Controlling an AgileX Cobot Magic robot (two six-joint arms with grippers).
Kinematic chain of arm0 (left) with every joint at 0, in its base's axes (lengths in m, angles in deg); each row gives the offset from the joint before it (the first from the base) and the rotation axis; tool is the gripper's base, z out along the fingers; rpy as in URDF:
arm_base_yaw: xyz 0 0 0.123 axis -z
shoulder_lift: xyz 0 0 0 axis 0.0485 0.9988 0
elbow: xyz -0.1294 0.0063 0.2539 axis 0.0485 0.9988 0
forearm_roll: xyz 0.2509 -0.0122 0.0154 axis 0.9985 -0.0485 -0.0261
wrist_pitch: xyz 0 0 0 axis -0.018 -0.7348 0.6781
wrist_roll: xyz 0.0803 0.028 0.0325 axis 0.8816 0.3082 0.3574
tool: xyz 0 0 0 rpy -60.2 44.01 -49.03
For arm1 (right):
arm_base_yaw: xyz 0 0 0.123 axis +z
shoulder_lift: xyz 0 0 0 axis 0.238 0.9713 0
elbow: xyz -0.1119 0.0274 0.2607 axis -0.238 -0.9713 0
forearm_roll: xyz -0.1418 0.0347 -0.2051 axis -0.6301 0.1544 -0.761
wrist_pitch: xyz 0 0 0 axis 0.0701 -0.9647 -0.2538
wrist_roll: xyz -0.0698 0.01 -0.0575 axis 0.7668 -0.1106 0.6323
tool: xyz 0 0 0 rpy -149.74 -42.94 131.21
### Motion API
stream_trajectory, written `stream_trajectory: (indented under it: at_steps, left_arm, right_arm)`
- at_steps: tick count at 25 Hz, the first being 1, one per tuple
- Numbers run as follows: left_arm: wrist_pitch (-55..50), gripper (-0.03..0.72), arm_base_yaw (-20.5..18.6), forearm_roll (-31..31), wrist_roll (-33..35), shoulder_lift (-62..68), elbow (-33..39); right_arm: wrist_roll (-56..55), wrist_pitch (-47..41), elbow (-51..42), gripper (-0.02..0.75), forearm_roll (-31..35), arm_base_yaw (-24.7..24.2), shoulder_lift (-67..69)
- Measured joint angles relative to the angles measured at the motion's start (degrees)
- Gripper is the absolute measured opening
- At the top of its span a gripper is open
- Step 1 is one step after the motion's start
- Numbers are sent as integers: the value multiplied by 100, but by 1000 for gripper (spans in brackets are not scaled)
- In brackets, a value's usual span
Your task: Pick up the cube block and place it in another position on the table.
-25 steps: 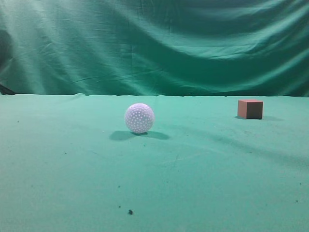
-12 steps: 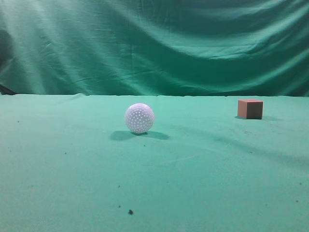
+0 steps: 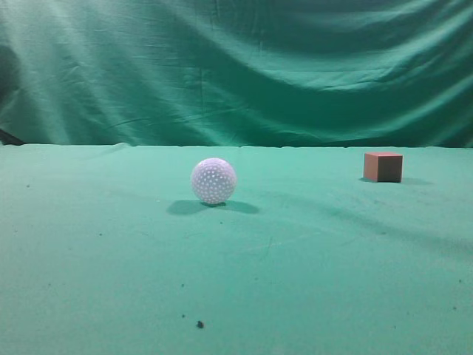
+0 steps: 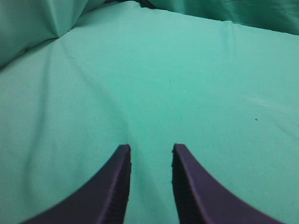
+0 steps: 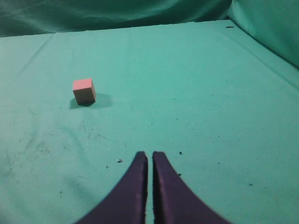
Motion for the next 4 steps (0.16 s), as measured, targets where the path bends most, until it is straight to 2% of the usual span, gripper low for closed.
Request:
stream_trajectory:
  at_steps: [4]
  left_arm:
    - [0, 235, 0, 0, 0, 0, 0]
  right_arm:
    - [0, 0, 0, 0, 3, 0, 0]
